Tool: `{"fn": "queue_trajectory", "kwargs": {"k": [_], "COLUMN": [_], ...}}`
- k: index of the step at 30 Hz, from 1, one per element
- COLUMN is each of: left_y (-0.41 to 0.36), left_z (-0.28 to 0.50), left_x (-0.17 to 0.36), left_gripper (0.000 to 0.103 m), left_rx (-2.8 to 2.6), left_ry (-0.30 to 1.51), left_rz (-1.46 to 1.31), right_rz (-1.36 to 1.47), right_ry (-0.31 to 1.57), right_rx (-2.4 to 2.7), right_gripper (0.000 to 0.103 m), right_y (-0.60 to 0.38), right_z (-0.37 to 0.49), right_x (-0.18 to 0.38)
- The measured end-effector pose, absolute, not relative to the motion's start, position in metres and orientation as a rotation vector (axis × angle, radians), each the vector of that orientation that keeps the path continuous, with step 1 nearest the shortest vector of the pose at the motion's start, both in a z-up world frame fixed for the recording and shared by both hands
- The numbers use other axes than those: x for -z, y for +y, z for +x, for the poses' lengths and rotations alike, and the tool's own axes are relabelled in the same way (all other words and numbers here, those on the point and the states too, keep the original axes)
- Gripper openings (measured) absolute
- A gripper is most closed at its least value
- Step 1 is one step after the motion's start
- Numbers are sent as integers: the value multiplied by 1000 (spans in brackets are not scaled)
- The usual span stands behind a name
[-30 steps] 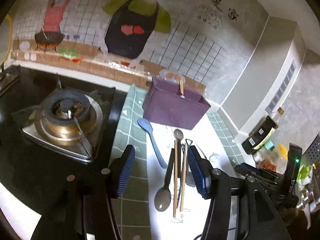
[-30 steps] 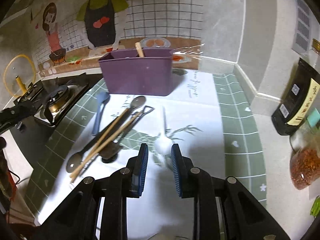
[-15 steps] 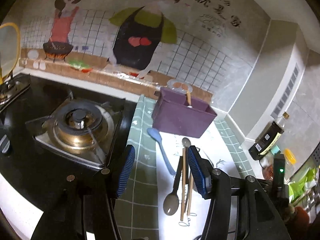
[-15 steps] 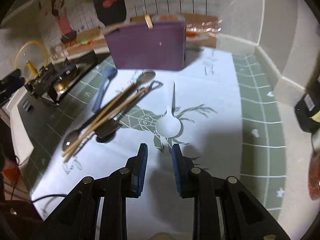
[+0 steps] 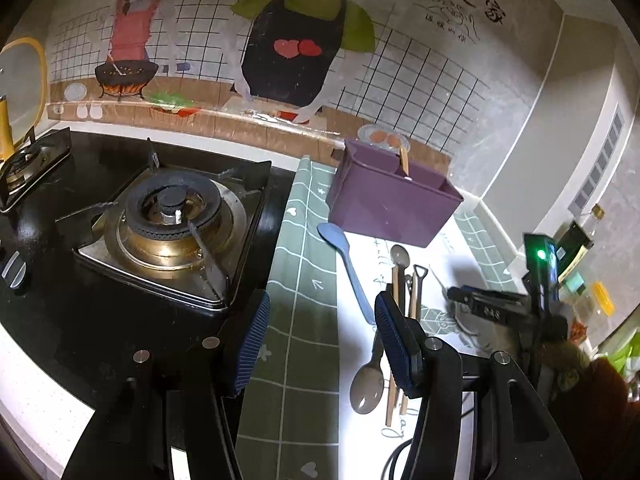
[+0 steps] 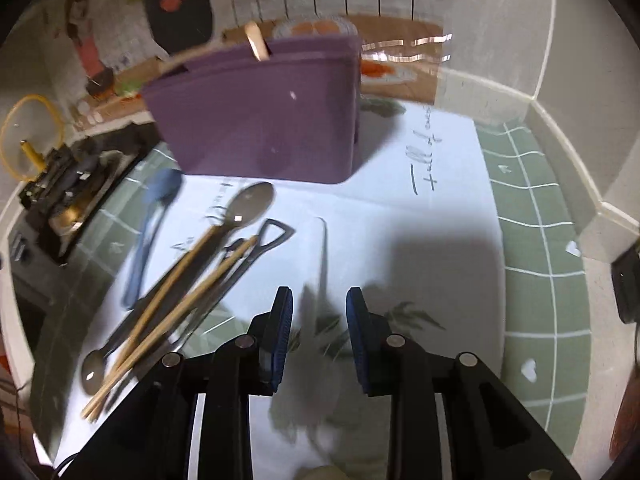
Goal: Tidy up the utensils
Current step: 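Grasp the white plastic spoon by its handle with the right gripper, then grasp the blue spoon by its handle with the left gripper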
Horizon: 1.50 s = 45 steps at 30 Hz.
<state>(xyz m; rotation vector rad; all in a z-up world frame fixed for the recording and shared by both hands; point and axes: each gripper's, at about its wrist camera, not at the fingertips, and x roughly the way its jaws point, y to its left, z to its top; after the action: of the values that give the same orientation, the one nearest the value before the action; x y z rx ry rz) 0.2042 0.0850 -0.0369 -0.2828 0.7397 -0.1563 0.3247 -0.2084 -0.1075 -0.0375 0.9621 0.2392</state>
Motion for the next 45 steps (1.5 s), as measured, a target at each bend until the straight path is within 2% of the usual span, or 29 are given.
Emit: {"fn": "queue_trajectory", "kwargs": {"k": [4, 7, 11, 18, 20, 22, 25, 26, 32, 45], "left_y": [80, 72, 57, 22, 14, 9, 1, -1, 2, 40], "left_z": [218, 234, 263, 358, 377, 389, 401, 403, 383, 281], "left_x": [46, 54, 62, 80, 88, 95, 102, 104, 105, 100], "left_gripper": [55, 55, 55, 54, 51, 42, 34, 31, 31, 28], "left_rx": [125, 157, 202, 162, 121, 74, 44, 43, 118, 276], "left_ry": [791, 843, 908, 1021, 1050, 1074, 1091, 1092, 1062, 1081], "left_rz": [-277, -277, -267, -226, -195, -151, -80, -61, -4, 0], "right_rz": [-52, -106, -57, 5, -1, 9, 34, 37, 40, 33], "right_ry": [984, 993, 966, 898, 890, 887, 893, 898, 916, 906], "right_rx": [-236, -247, -264, -245, -228, -218, -201, -197, -168, -187], "right_gripper": [22, 9, 8, 8, 8, 9, 9, 9, 9, 9], "right_y": [-204, -198, -207, -223, -224, -228, -233, -234, -236, -219], "right_z": [340, 338, 321, 287, 281, 278, 273, 272, 268, 257], "right_x": [113, 113, 102, 81, 79, 80, 80, 81, 82, 79]}}
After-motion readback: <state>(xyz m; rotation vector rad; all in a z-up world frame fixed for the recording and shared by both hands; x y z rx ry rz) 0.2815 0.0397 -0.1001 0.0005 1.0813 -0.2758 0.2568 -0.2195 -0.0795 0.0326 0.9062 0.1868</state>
